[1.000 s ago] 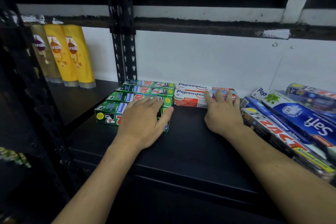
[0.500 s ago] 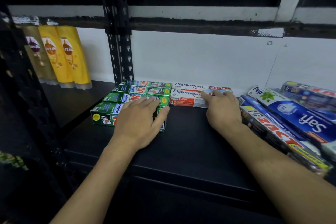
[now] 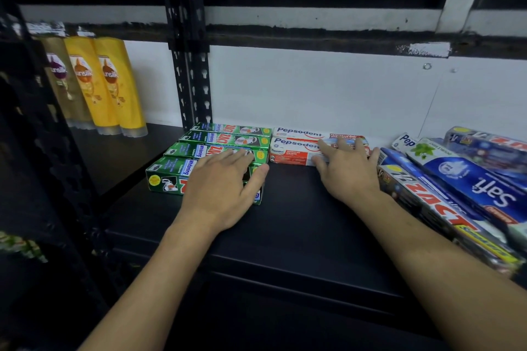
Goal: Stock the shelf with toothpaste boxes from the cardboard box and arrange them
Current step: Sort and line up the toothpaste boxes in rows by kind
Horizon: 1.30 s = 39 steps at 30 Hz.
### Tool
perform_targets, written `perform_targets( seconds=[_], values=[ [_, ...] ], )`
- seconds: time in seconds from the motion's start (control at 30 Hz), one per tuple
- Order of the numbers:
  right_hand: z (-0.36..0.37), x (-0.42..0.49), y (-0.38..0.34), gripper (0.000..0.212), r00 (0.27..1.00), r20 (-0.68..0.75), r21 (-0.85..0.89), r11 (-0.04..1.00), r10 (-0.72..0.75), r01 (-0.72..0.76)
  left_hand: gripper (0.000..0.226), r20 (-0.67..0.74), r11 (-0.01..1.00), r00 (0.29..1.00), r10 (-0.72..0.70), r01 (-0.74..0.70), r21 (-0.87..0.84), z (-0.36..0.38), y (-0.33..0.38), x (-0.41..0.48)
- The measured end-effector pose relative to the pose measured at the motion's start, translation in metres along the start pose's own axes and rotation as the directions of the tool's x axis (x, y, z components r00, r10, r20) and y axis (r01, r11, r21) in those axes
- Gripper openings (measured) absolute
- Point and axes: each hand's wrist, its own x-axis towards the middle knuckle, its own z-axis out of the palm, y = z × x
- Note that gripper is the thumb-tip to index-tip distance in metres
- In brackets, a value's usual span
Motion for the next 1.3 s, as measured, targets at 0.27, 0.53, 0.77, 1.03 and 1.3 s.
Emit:
perform_targets(
  seconds=[0.27,0.53,0.77,1.03,1.3],
  values=[
    [0.0,-0.002,-0.001,0.048,1.0,-0.006,0.01,1.0,0.01,-0.01,0.079,-0.004,1.0,1.0,-0.001,0.001,0.001,0.002,-0.002,0.001],
    [-0.002,-0.003,-0.002,0.045,1.0,-0.014,0.006,1.0,0.009,-0.009,0.084,-0.007,1.0,1.0,0.005,-0.005,-0.003,0.002,-0.001,0.001],
    [-0.003,-0.003,-0.002,0.048,1.0,0.008,0.001,1.0,0.014,-0.014,0.083,-0.009,1.0,1.0,-0.003,0.003,0.0,0.001,-0.001,0.0],
    [-0.004,-0.004,-0.002,0.049,1.0,0.008,0.008,1.0,0.013,-0.014,0.082,-0.029,1.0,1.0,-0.002,0.002,-0.023,0.001,0.0,0.0],
    [-0.012,-0.014,-0.007,0.052,0.996,-0.077,0.065,0.997,-0.044,0.049,0.078,-0.061,0.999,0.998,0.03,-0.031,-0.019,-0.004,0.0,-0.001]
  ],
)
